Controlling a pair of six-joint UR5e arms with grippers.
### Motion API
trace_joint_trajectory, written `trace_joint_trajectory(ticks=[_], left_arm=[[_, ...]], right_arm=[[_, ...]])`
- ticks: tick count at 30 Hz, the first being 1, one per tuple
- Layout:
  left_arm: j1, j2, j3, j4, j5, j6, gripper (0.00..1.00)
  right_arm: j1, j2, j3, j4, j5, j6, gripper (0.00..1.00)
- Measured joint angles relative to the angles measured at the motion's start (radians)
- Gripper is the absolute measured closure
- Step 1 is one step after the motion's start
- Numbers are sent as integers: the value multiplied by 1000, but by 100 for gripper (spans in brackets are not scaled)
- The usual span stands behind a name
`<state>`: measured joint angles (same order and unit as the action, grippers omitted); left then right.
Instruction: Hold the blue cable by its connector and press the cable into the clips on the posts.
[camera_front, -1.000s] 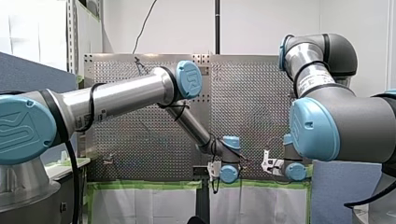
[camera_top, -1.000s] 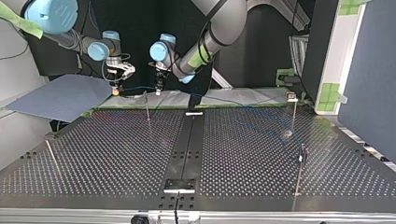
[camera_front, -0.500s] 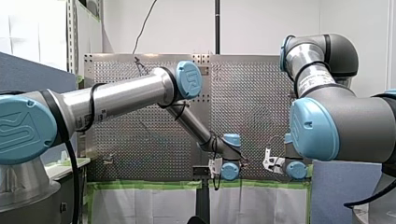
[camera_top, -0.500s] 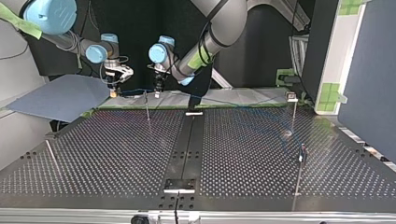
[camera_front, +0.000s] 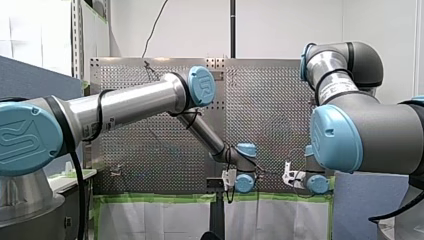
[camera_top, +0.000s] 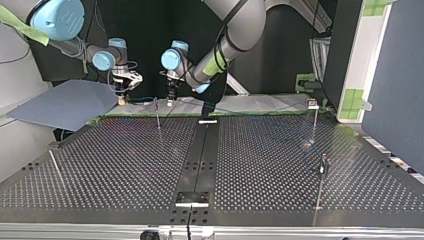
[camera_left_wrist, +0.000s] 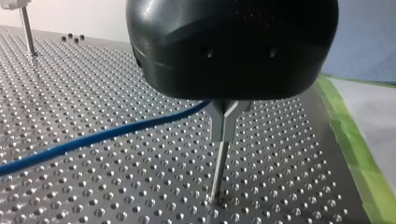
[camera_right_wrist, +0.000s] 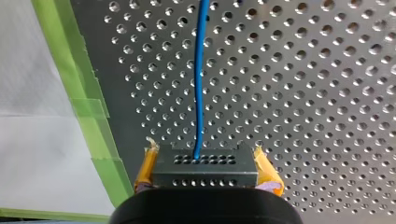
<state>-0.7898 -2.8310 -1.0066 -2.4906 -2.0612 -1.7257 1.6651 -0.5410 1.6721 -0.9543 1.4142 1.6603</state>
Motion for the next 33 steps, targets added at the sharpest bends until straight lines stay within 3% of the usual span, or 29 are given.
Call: trace_joint_trajectory(ticks=[4, 10, 33], left_arm=[[6, 0, 5, -1, 7, -1, 100], [12, 0, 19, -6, 18, -4, 100], [24, -2, 22, -27, 34, -6, 100]], right_arm=[[3, 5, -16, 38, 1, -14, 100], [7, 6, -22, 75, 2, -20, 100], [19, 6, -39, 91, 3, -27, 100]])
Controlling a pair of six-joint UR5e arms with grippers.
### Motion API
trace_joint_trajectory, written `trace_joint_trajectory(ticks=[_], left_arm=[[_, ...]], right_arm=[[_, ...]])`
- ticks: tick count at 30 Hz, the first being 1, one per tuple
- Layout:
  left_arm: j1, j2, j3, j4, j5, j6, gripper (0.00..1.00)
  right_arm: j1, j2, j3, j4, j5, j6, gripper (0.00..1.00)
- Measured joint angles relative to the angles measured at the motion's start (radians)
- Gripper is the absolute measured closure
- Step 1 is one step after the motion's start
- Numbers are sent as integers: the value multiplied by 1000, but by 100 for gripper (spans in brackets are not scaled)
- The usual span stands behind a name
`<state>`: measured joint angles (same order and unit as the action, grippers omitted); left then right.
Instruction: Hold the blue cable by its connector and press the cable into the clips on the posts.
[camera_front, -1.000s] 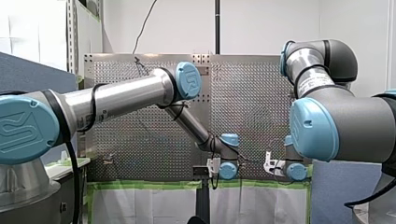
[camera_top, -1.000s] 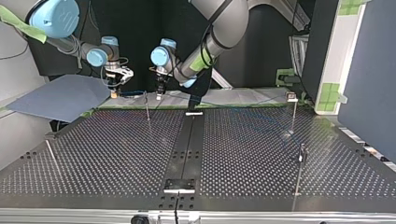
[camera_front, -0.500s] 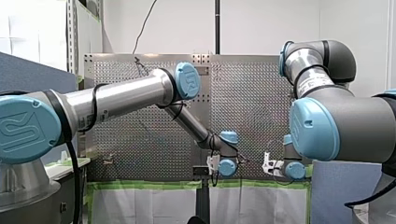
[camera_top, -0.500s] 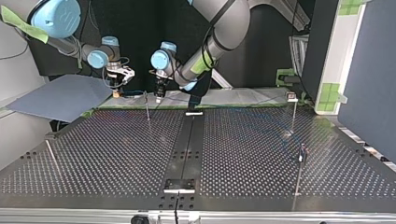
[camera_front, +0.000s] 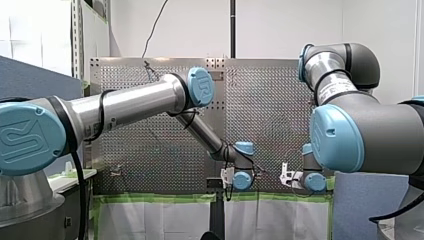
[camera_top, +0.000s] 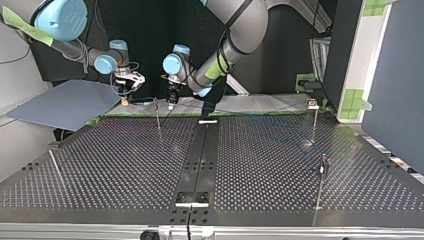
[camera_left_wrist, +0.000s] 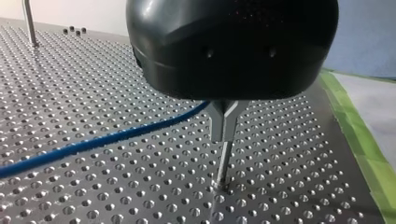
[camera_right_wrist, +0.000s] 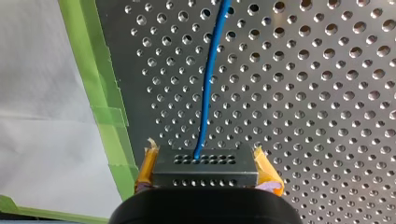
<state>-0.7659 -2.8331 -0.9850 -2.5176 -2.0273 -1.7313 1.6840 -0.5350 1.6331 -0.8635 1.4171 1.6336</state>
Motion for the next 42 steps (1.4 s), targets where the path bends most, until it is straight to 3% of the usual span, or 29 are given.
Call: trace_joint_trajectory(ticks=[17, 27, 42], left_arm=[[11, -111, 114, -122, 2, -4, 100], [18, -111, 151, -161, 2, 20, 100], [47, -75, 168, -189, 2, 19, 100]], right_arm=[[4, 0, -9, 1, -1, 0, 100], [2, -1, -23, 6, 0, 1, 100], [-9, -1, -53, 24, 1, 5, 100]])
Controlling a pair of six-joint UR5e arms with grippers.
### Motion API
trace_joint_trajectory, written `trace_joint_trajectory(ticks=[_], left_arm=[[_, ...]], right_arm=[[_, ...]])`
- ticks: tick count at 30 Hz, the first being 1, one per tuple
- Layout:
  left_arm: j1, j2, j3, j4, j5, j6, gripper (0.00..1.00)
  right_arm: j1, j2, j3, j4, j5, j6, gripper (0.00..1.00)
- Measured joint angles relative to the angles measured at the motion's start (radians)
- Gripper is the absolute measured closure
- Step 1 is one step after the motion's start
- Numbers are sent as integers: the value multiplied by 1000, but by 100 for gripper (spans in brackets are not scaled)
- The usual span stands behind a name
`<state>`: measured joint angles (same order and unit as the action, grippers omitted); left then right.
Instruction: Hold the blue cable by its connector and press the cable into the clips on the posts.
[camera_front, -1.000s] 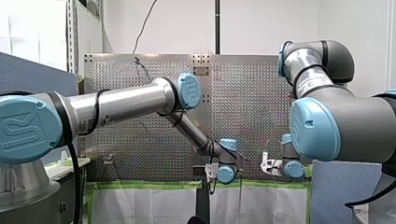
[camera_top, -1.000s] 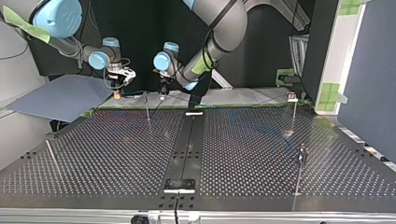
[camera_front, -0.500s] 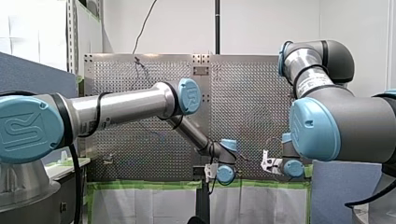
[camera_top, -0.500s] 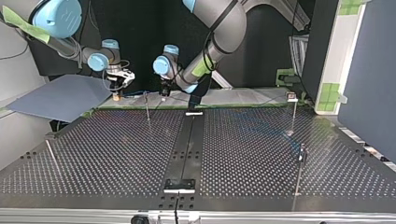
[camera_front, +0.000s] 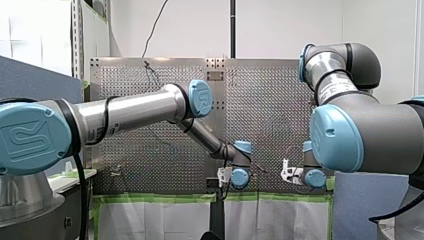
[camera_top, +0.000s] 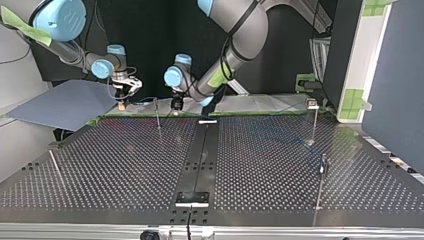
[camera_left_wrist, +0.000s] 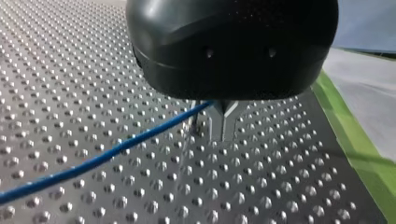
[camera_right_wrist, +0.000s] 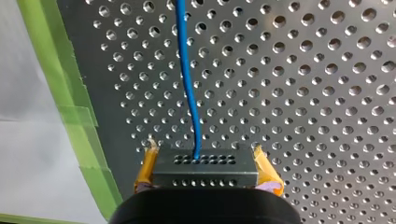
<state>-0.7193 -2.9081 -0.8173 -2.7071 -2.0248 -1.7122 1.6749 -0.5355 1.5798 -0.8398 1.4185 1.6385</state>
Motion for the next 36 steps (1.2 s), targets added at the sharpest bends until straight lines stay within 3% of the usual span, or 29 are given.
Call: trace_joint_trajectory(ticks=[13, 28, 30, 31, 33, 34, 36], left_arm=[[24, 0, 1, -1, 29, -33, 100], [45, 1, 26, -16, 48, -35, 100], [45, 1, 26, -16, 50, -31, 78], [45, 1, 26, -16, 52, -28, 78], [42, 1, 26, -16, 60, -17, 47], [41, 1, 26, -16, 65, -11, 47], [37, 1, 24, -17, 77, 2, 15]], right_arm=[[-12, 0, -45, 17, 1, 12, 100], [-18, 0, -73, 26, 0, 10, 100], [-18, 0, -75, 27, 0, 10, 100], [-18, 0, -76, 28, -1, 10, 100], [-18, 0, -76, 29, -2, 10, 100], [-17, 0, -76, 29, -2, 9, 100], [-15, 0, -76, 29, -3, 9, 100]])
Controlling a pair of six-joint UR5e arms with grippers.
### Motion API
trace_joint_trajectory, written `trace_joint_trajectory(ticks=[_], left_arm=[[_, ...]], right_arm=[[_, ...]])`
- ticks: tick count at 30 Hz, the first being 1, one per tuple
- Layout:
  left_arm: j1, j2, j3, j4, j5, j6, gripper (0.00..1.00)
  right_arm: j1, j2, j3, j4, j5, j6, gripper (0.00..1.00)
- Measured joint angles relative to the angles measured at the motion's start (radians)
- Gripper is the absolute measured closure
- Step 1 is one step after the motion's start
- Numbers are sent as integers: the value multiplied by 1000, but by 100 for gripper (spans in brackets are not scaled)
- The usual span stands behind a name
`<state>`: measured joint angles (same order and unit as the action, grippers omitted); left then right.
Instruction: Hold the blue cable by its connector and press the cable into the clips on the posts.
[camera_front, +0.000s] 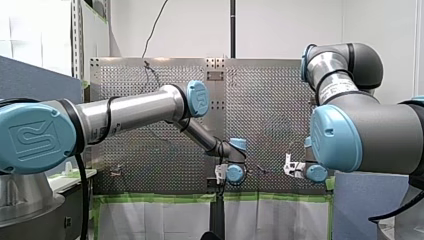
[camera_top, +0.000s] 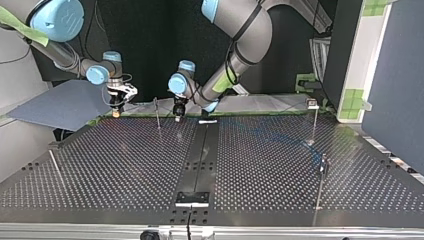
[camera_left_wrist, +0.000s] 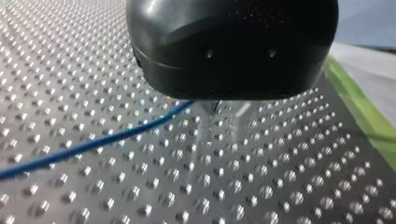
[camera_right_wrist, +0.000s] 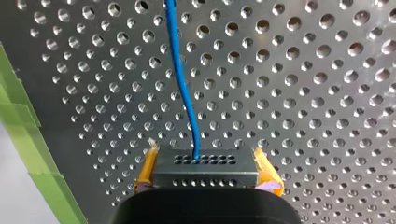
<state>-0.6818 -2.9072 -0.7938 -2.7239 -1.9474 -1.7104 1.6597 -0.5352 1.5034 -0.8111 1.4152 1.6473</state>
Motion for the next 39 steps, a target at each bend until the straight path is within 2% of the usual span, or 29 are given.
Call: trace_joint_trajectory(ticks=[1, 2, 13, 20, 27, 33, 39], left_arm=[[-1, 1, -3, 0, 3, 5, 15], [-2, 4, -9, -1, 6, 11, 1], [-10, 78, -100, 29, 12, 70, 1], [-30, 132, -162, -16, 39, 124, 1], [-49, 140, -220, -73, 28, 181, 1], [-73, 141, -270, -96, 14, 228, 1], [-118, 141, -262, -100, 13, 232, 1]], right_arm=[[1, 0, 0, 0, -1, 0, 100], [2, 0, 0, 0, -2, 0, 100], [9, 0, 0, 5, -9, 3, 100], [13, 0, 0, 9, -10, 4, 100], [17, 0, 1, 19, -18, 4, 100], [22, 1, 1, 24, -24, 5, 100], [24, 2, 1, 27, -26, 6, 100]])
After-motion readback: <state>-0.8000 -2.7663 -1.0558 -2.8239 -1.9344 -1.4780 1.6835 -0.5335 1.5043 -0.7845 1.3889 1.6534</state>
